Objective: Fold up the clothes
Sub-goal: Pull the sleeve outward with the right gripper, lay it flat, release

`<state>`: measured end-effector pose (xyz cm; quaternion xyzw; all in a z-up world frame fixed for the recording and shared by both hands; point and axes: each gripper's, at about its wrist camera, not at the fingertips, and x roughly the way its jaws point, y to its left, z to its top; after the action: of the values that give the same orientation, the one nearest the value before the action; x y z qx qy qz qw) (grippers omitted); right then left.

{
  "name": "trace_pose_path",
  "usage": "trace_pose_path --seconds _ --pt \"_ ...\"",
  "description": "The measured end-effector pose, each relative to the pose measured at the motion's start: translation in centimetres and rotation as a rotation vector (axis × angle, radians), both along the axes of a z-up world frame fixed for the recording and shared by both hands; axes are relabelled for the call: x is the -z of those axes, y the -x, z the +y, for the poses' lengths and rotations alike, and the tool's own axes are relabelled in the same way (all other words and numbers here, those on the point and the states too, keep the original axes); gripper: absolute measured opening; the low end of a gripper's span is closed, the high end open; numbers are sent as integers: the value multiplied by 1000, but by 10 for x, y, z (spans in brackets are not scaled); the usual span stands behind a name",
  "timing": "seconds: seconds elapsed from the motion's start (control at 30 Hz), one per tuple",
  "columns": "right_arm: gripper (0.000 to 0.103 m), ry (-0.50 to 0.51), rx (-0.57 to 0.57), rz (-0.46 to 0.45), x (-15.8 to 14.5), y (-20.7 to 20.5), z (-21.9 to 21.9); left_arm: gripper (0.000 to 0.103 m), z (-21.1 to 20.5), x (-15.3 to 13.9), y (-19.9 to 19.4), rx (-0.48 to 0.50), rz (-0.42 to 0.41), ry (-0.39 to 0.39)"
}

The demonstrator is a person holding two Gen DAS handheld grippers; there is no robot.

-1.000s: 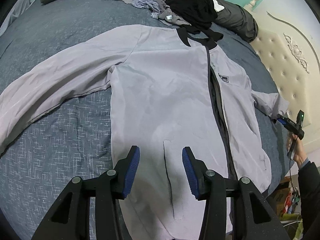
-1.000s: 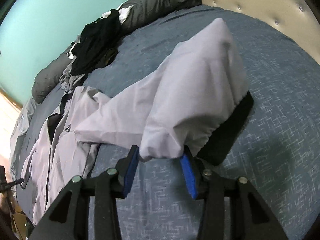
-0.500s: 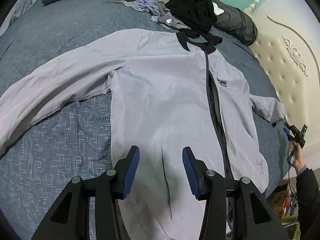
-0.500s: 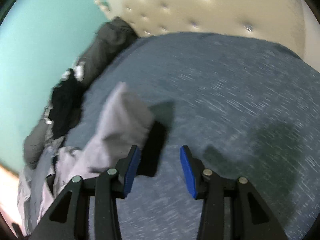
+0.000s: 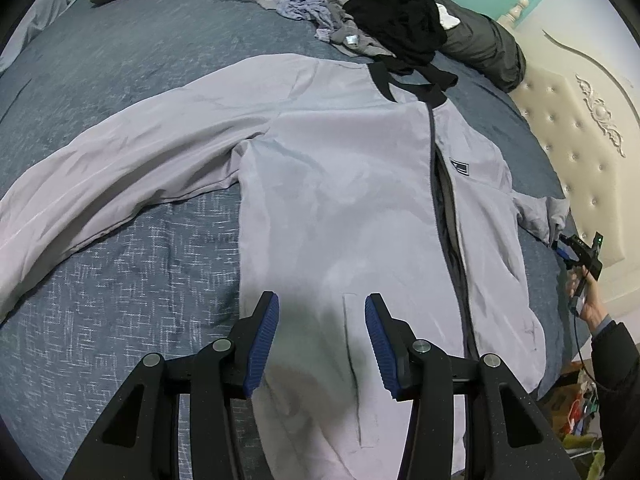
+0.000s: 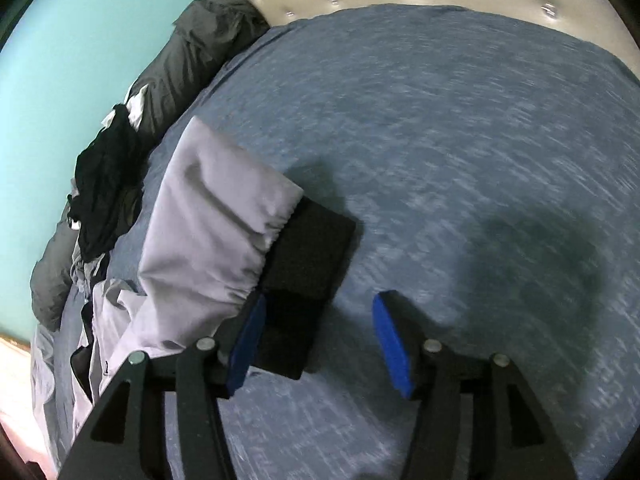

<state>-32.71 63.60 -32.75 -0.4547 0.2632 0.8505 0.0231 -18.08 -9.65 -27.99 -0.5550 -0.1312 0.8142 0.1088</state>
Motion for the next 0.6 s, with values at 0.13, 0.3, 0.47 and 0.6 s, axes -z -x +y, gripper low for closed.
trace_pose_path --seconds 0.13,0.3,0.47,0.6 --pt "57 -43 -21 -9 4 16 -19 49 -4 4 0 -4 -7 2" --pt "57 -39 -34 9 6 25 -34 49 -9 7 2 -9 -12 5" --pt "44 28 -52 53 4 25 -41 49 -12 8 2 -15 -12 1" --pt "42 97 -64 94 2 21 -44 49 -12 7 2 -15 -10 -2"
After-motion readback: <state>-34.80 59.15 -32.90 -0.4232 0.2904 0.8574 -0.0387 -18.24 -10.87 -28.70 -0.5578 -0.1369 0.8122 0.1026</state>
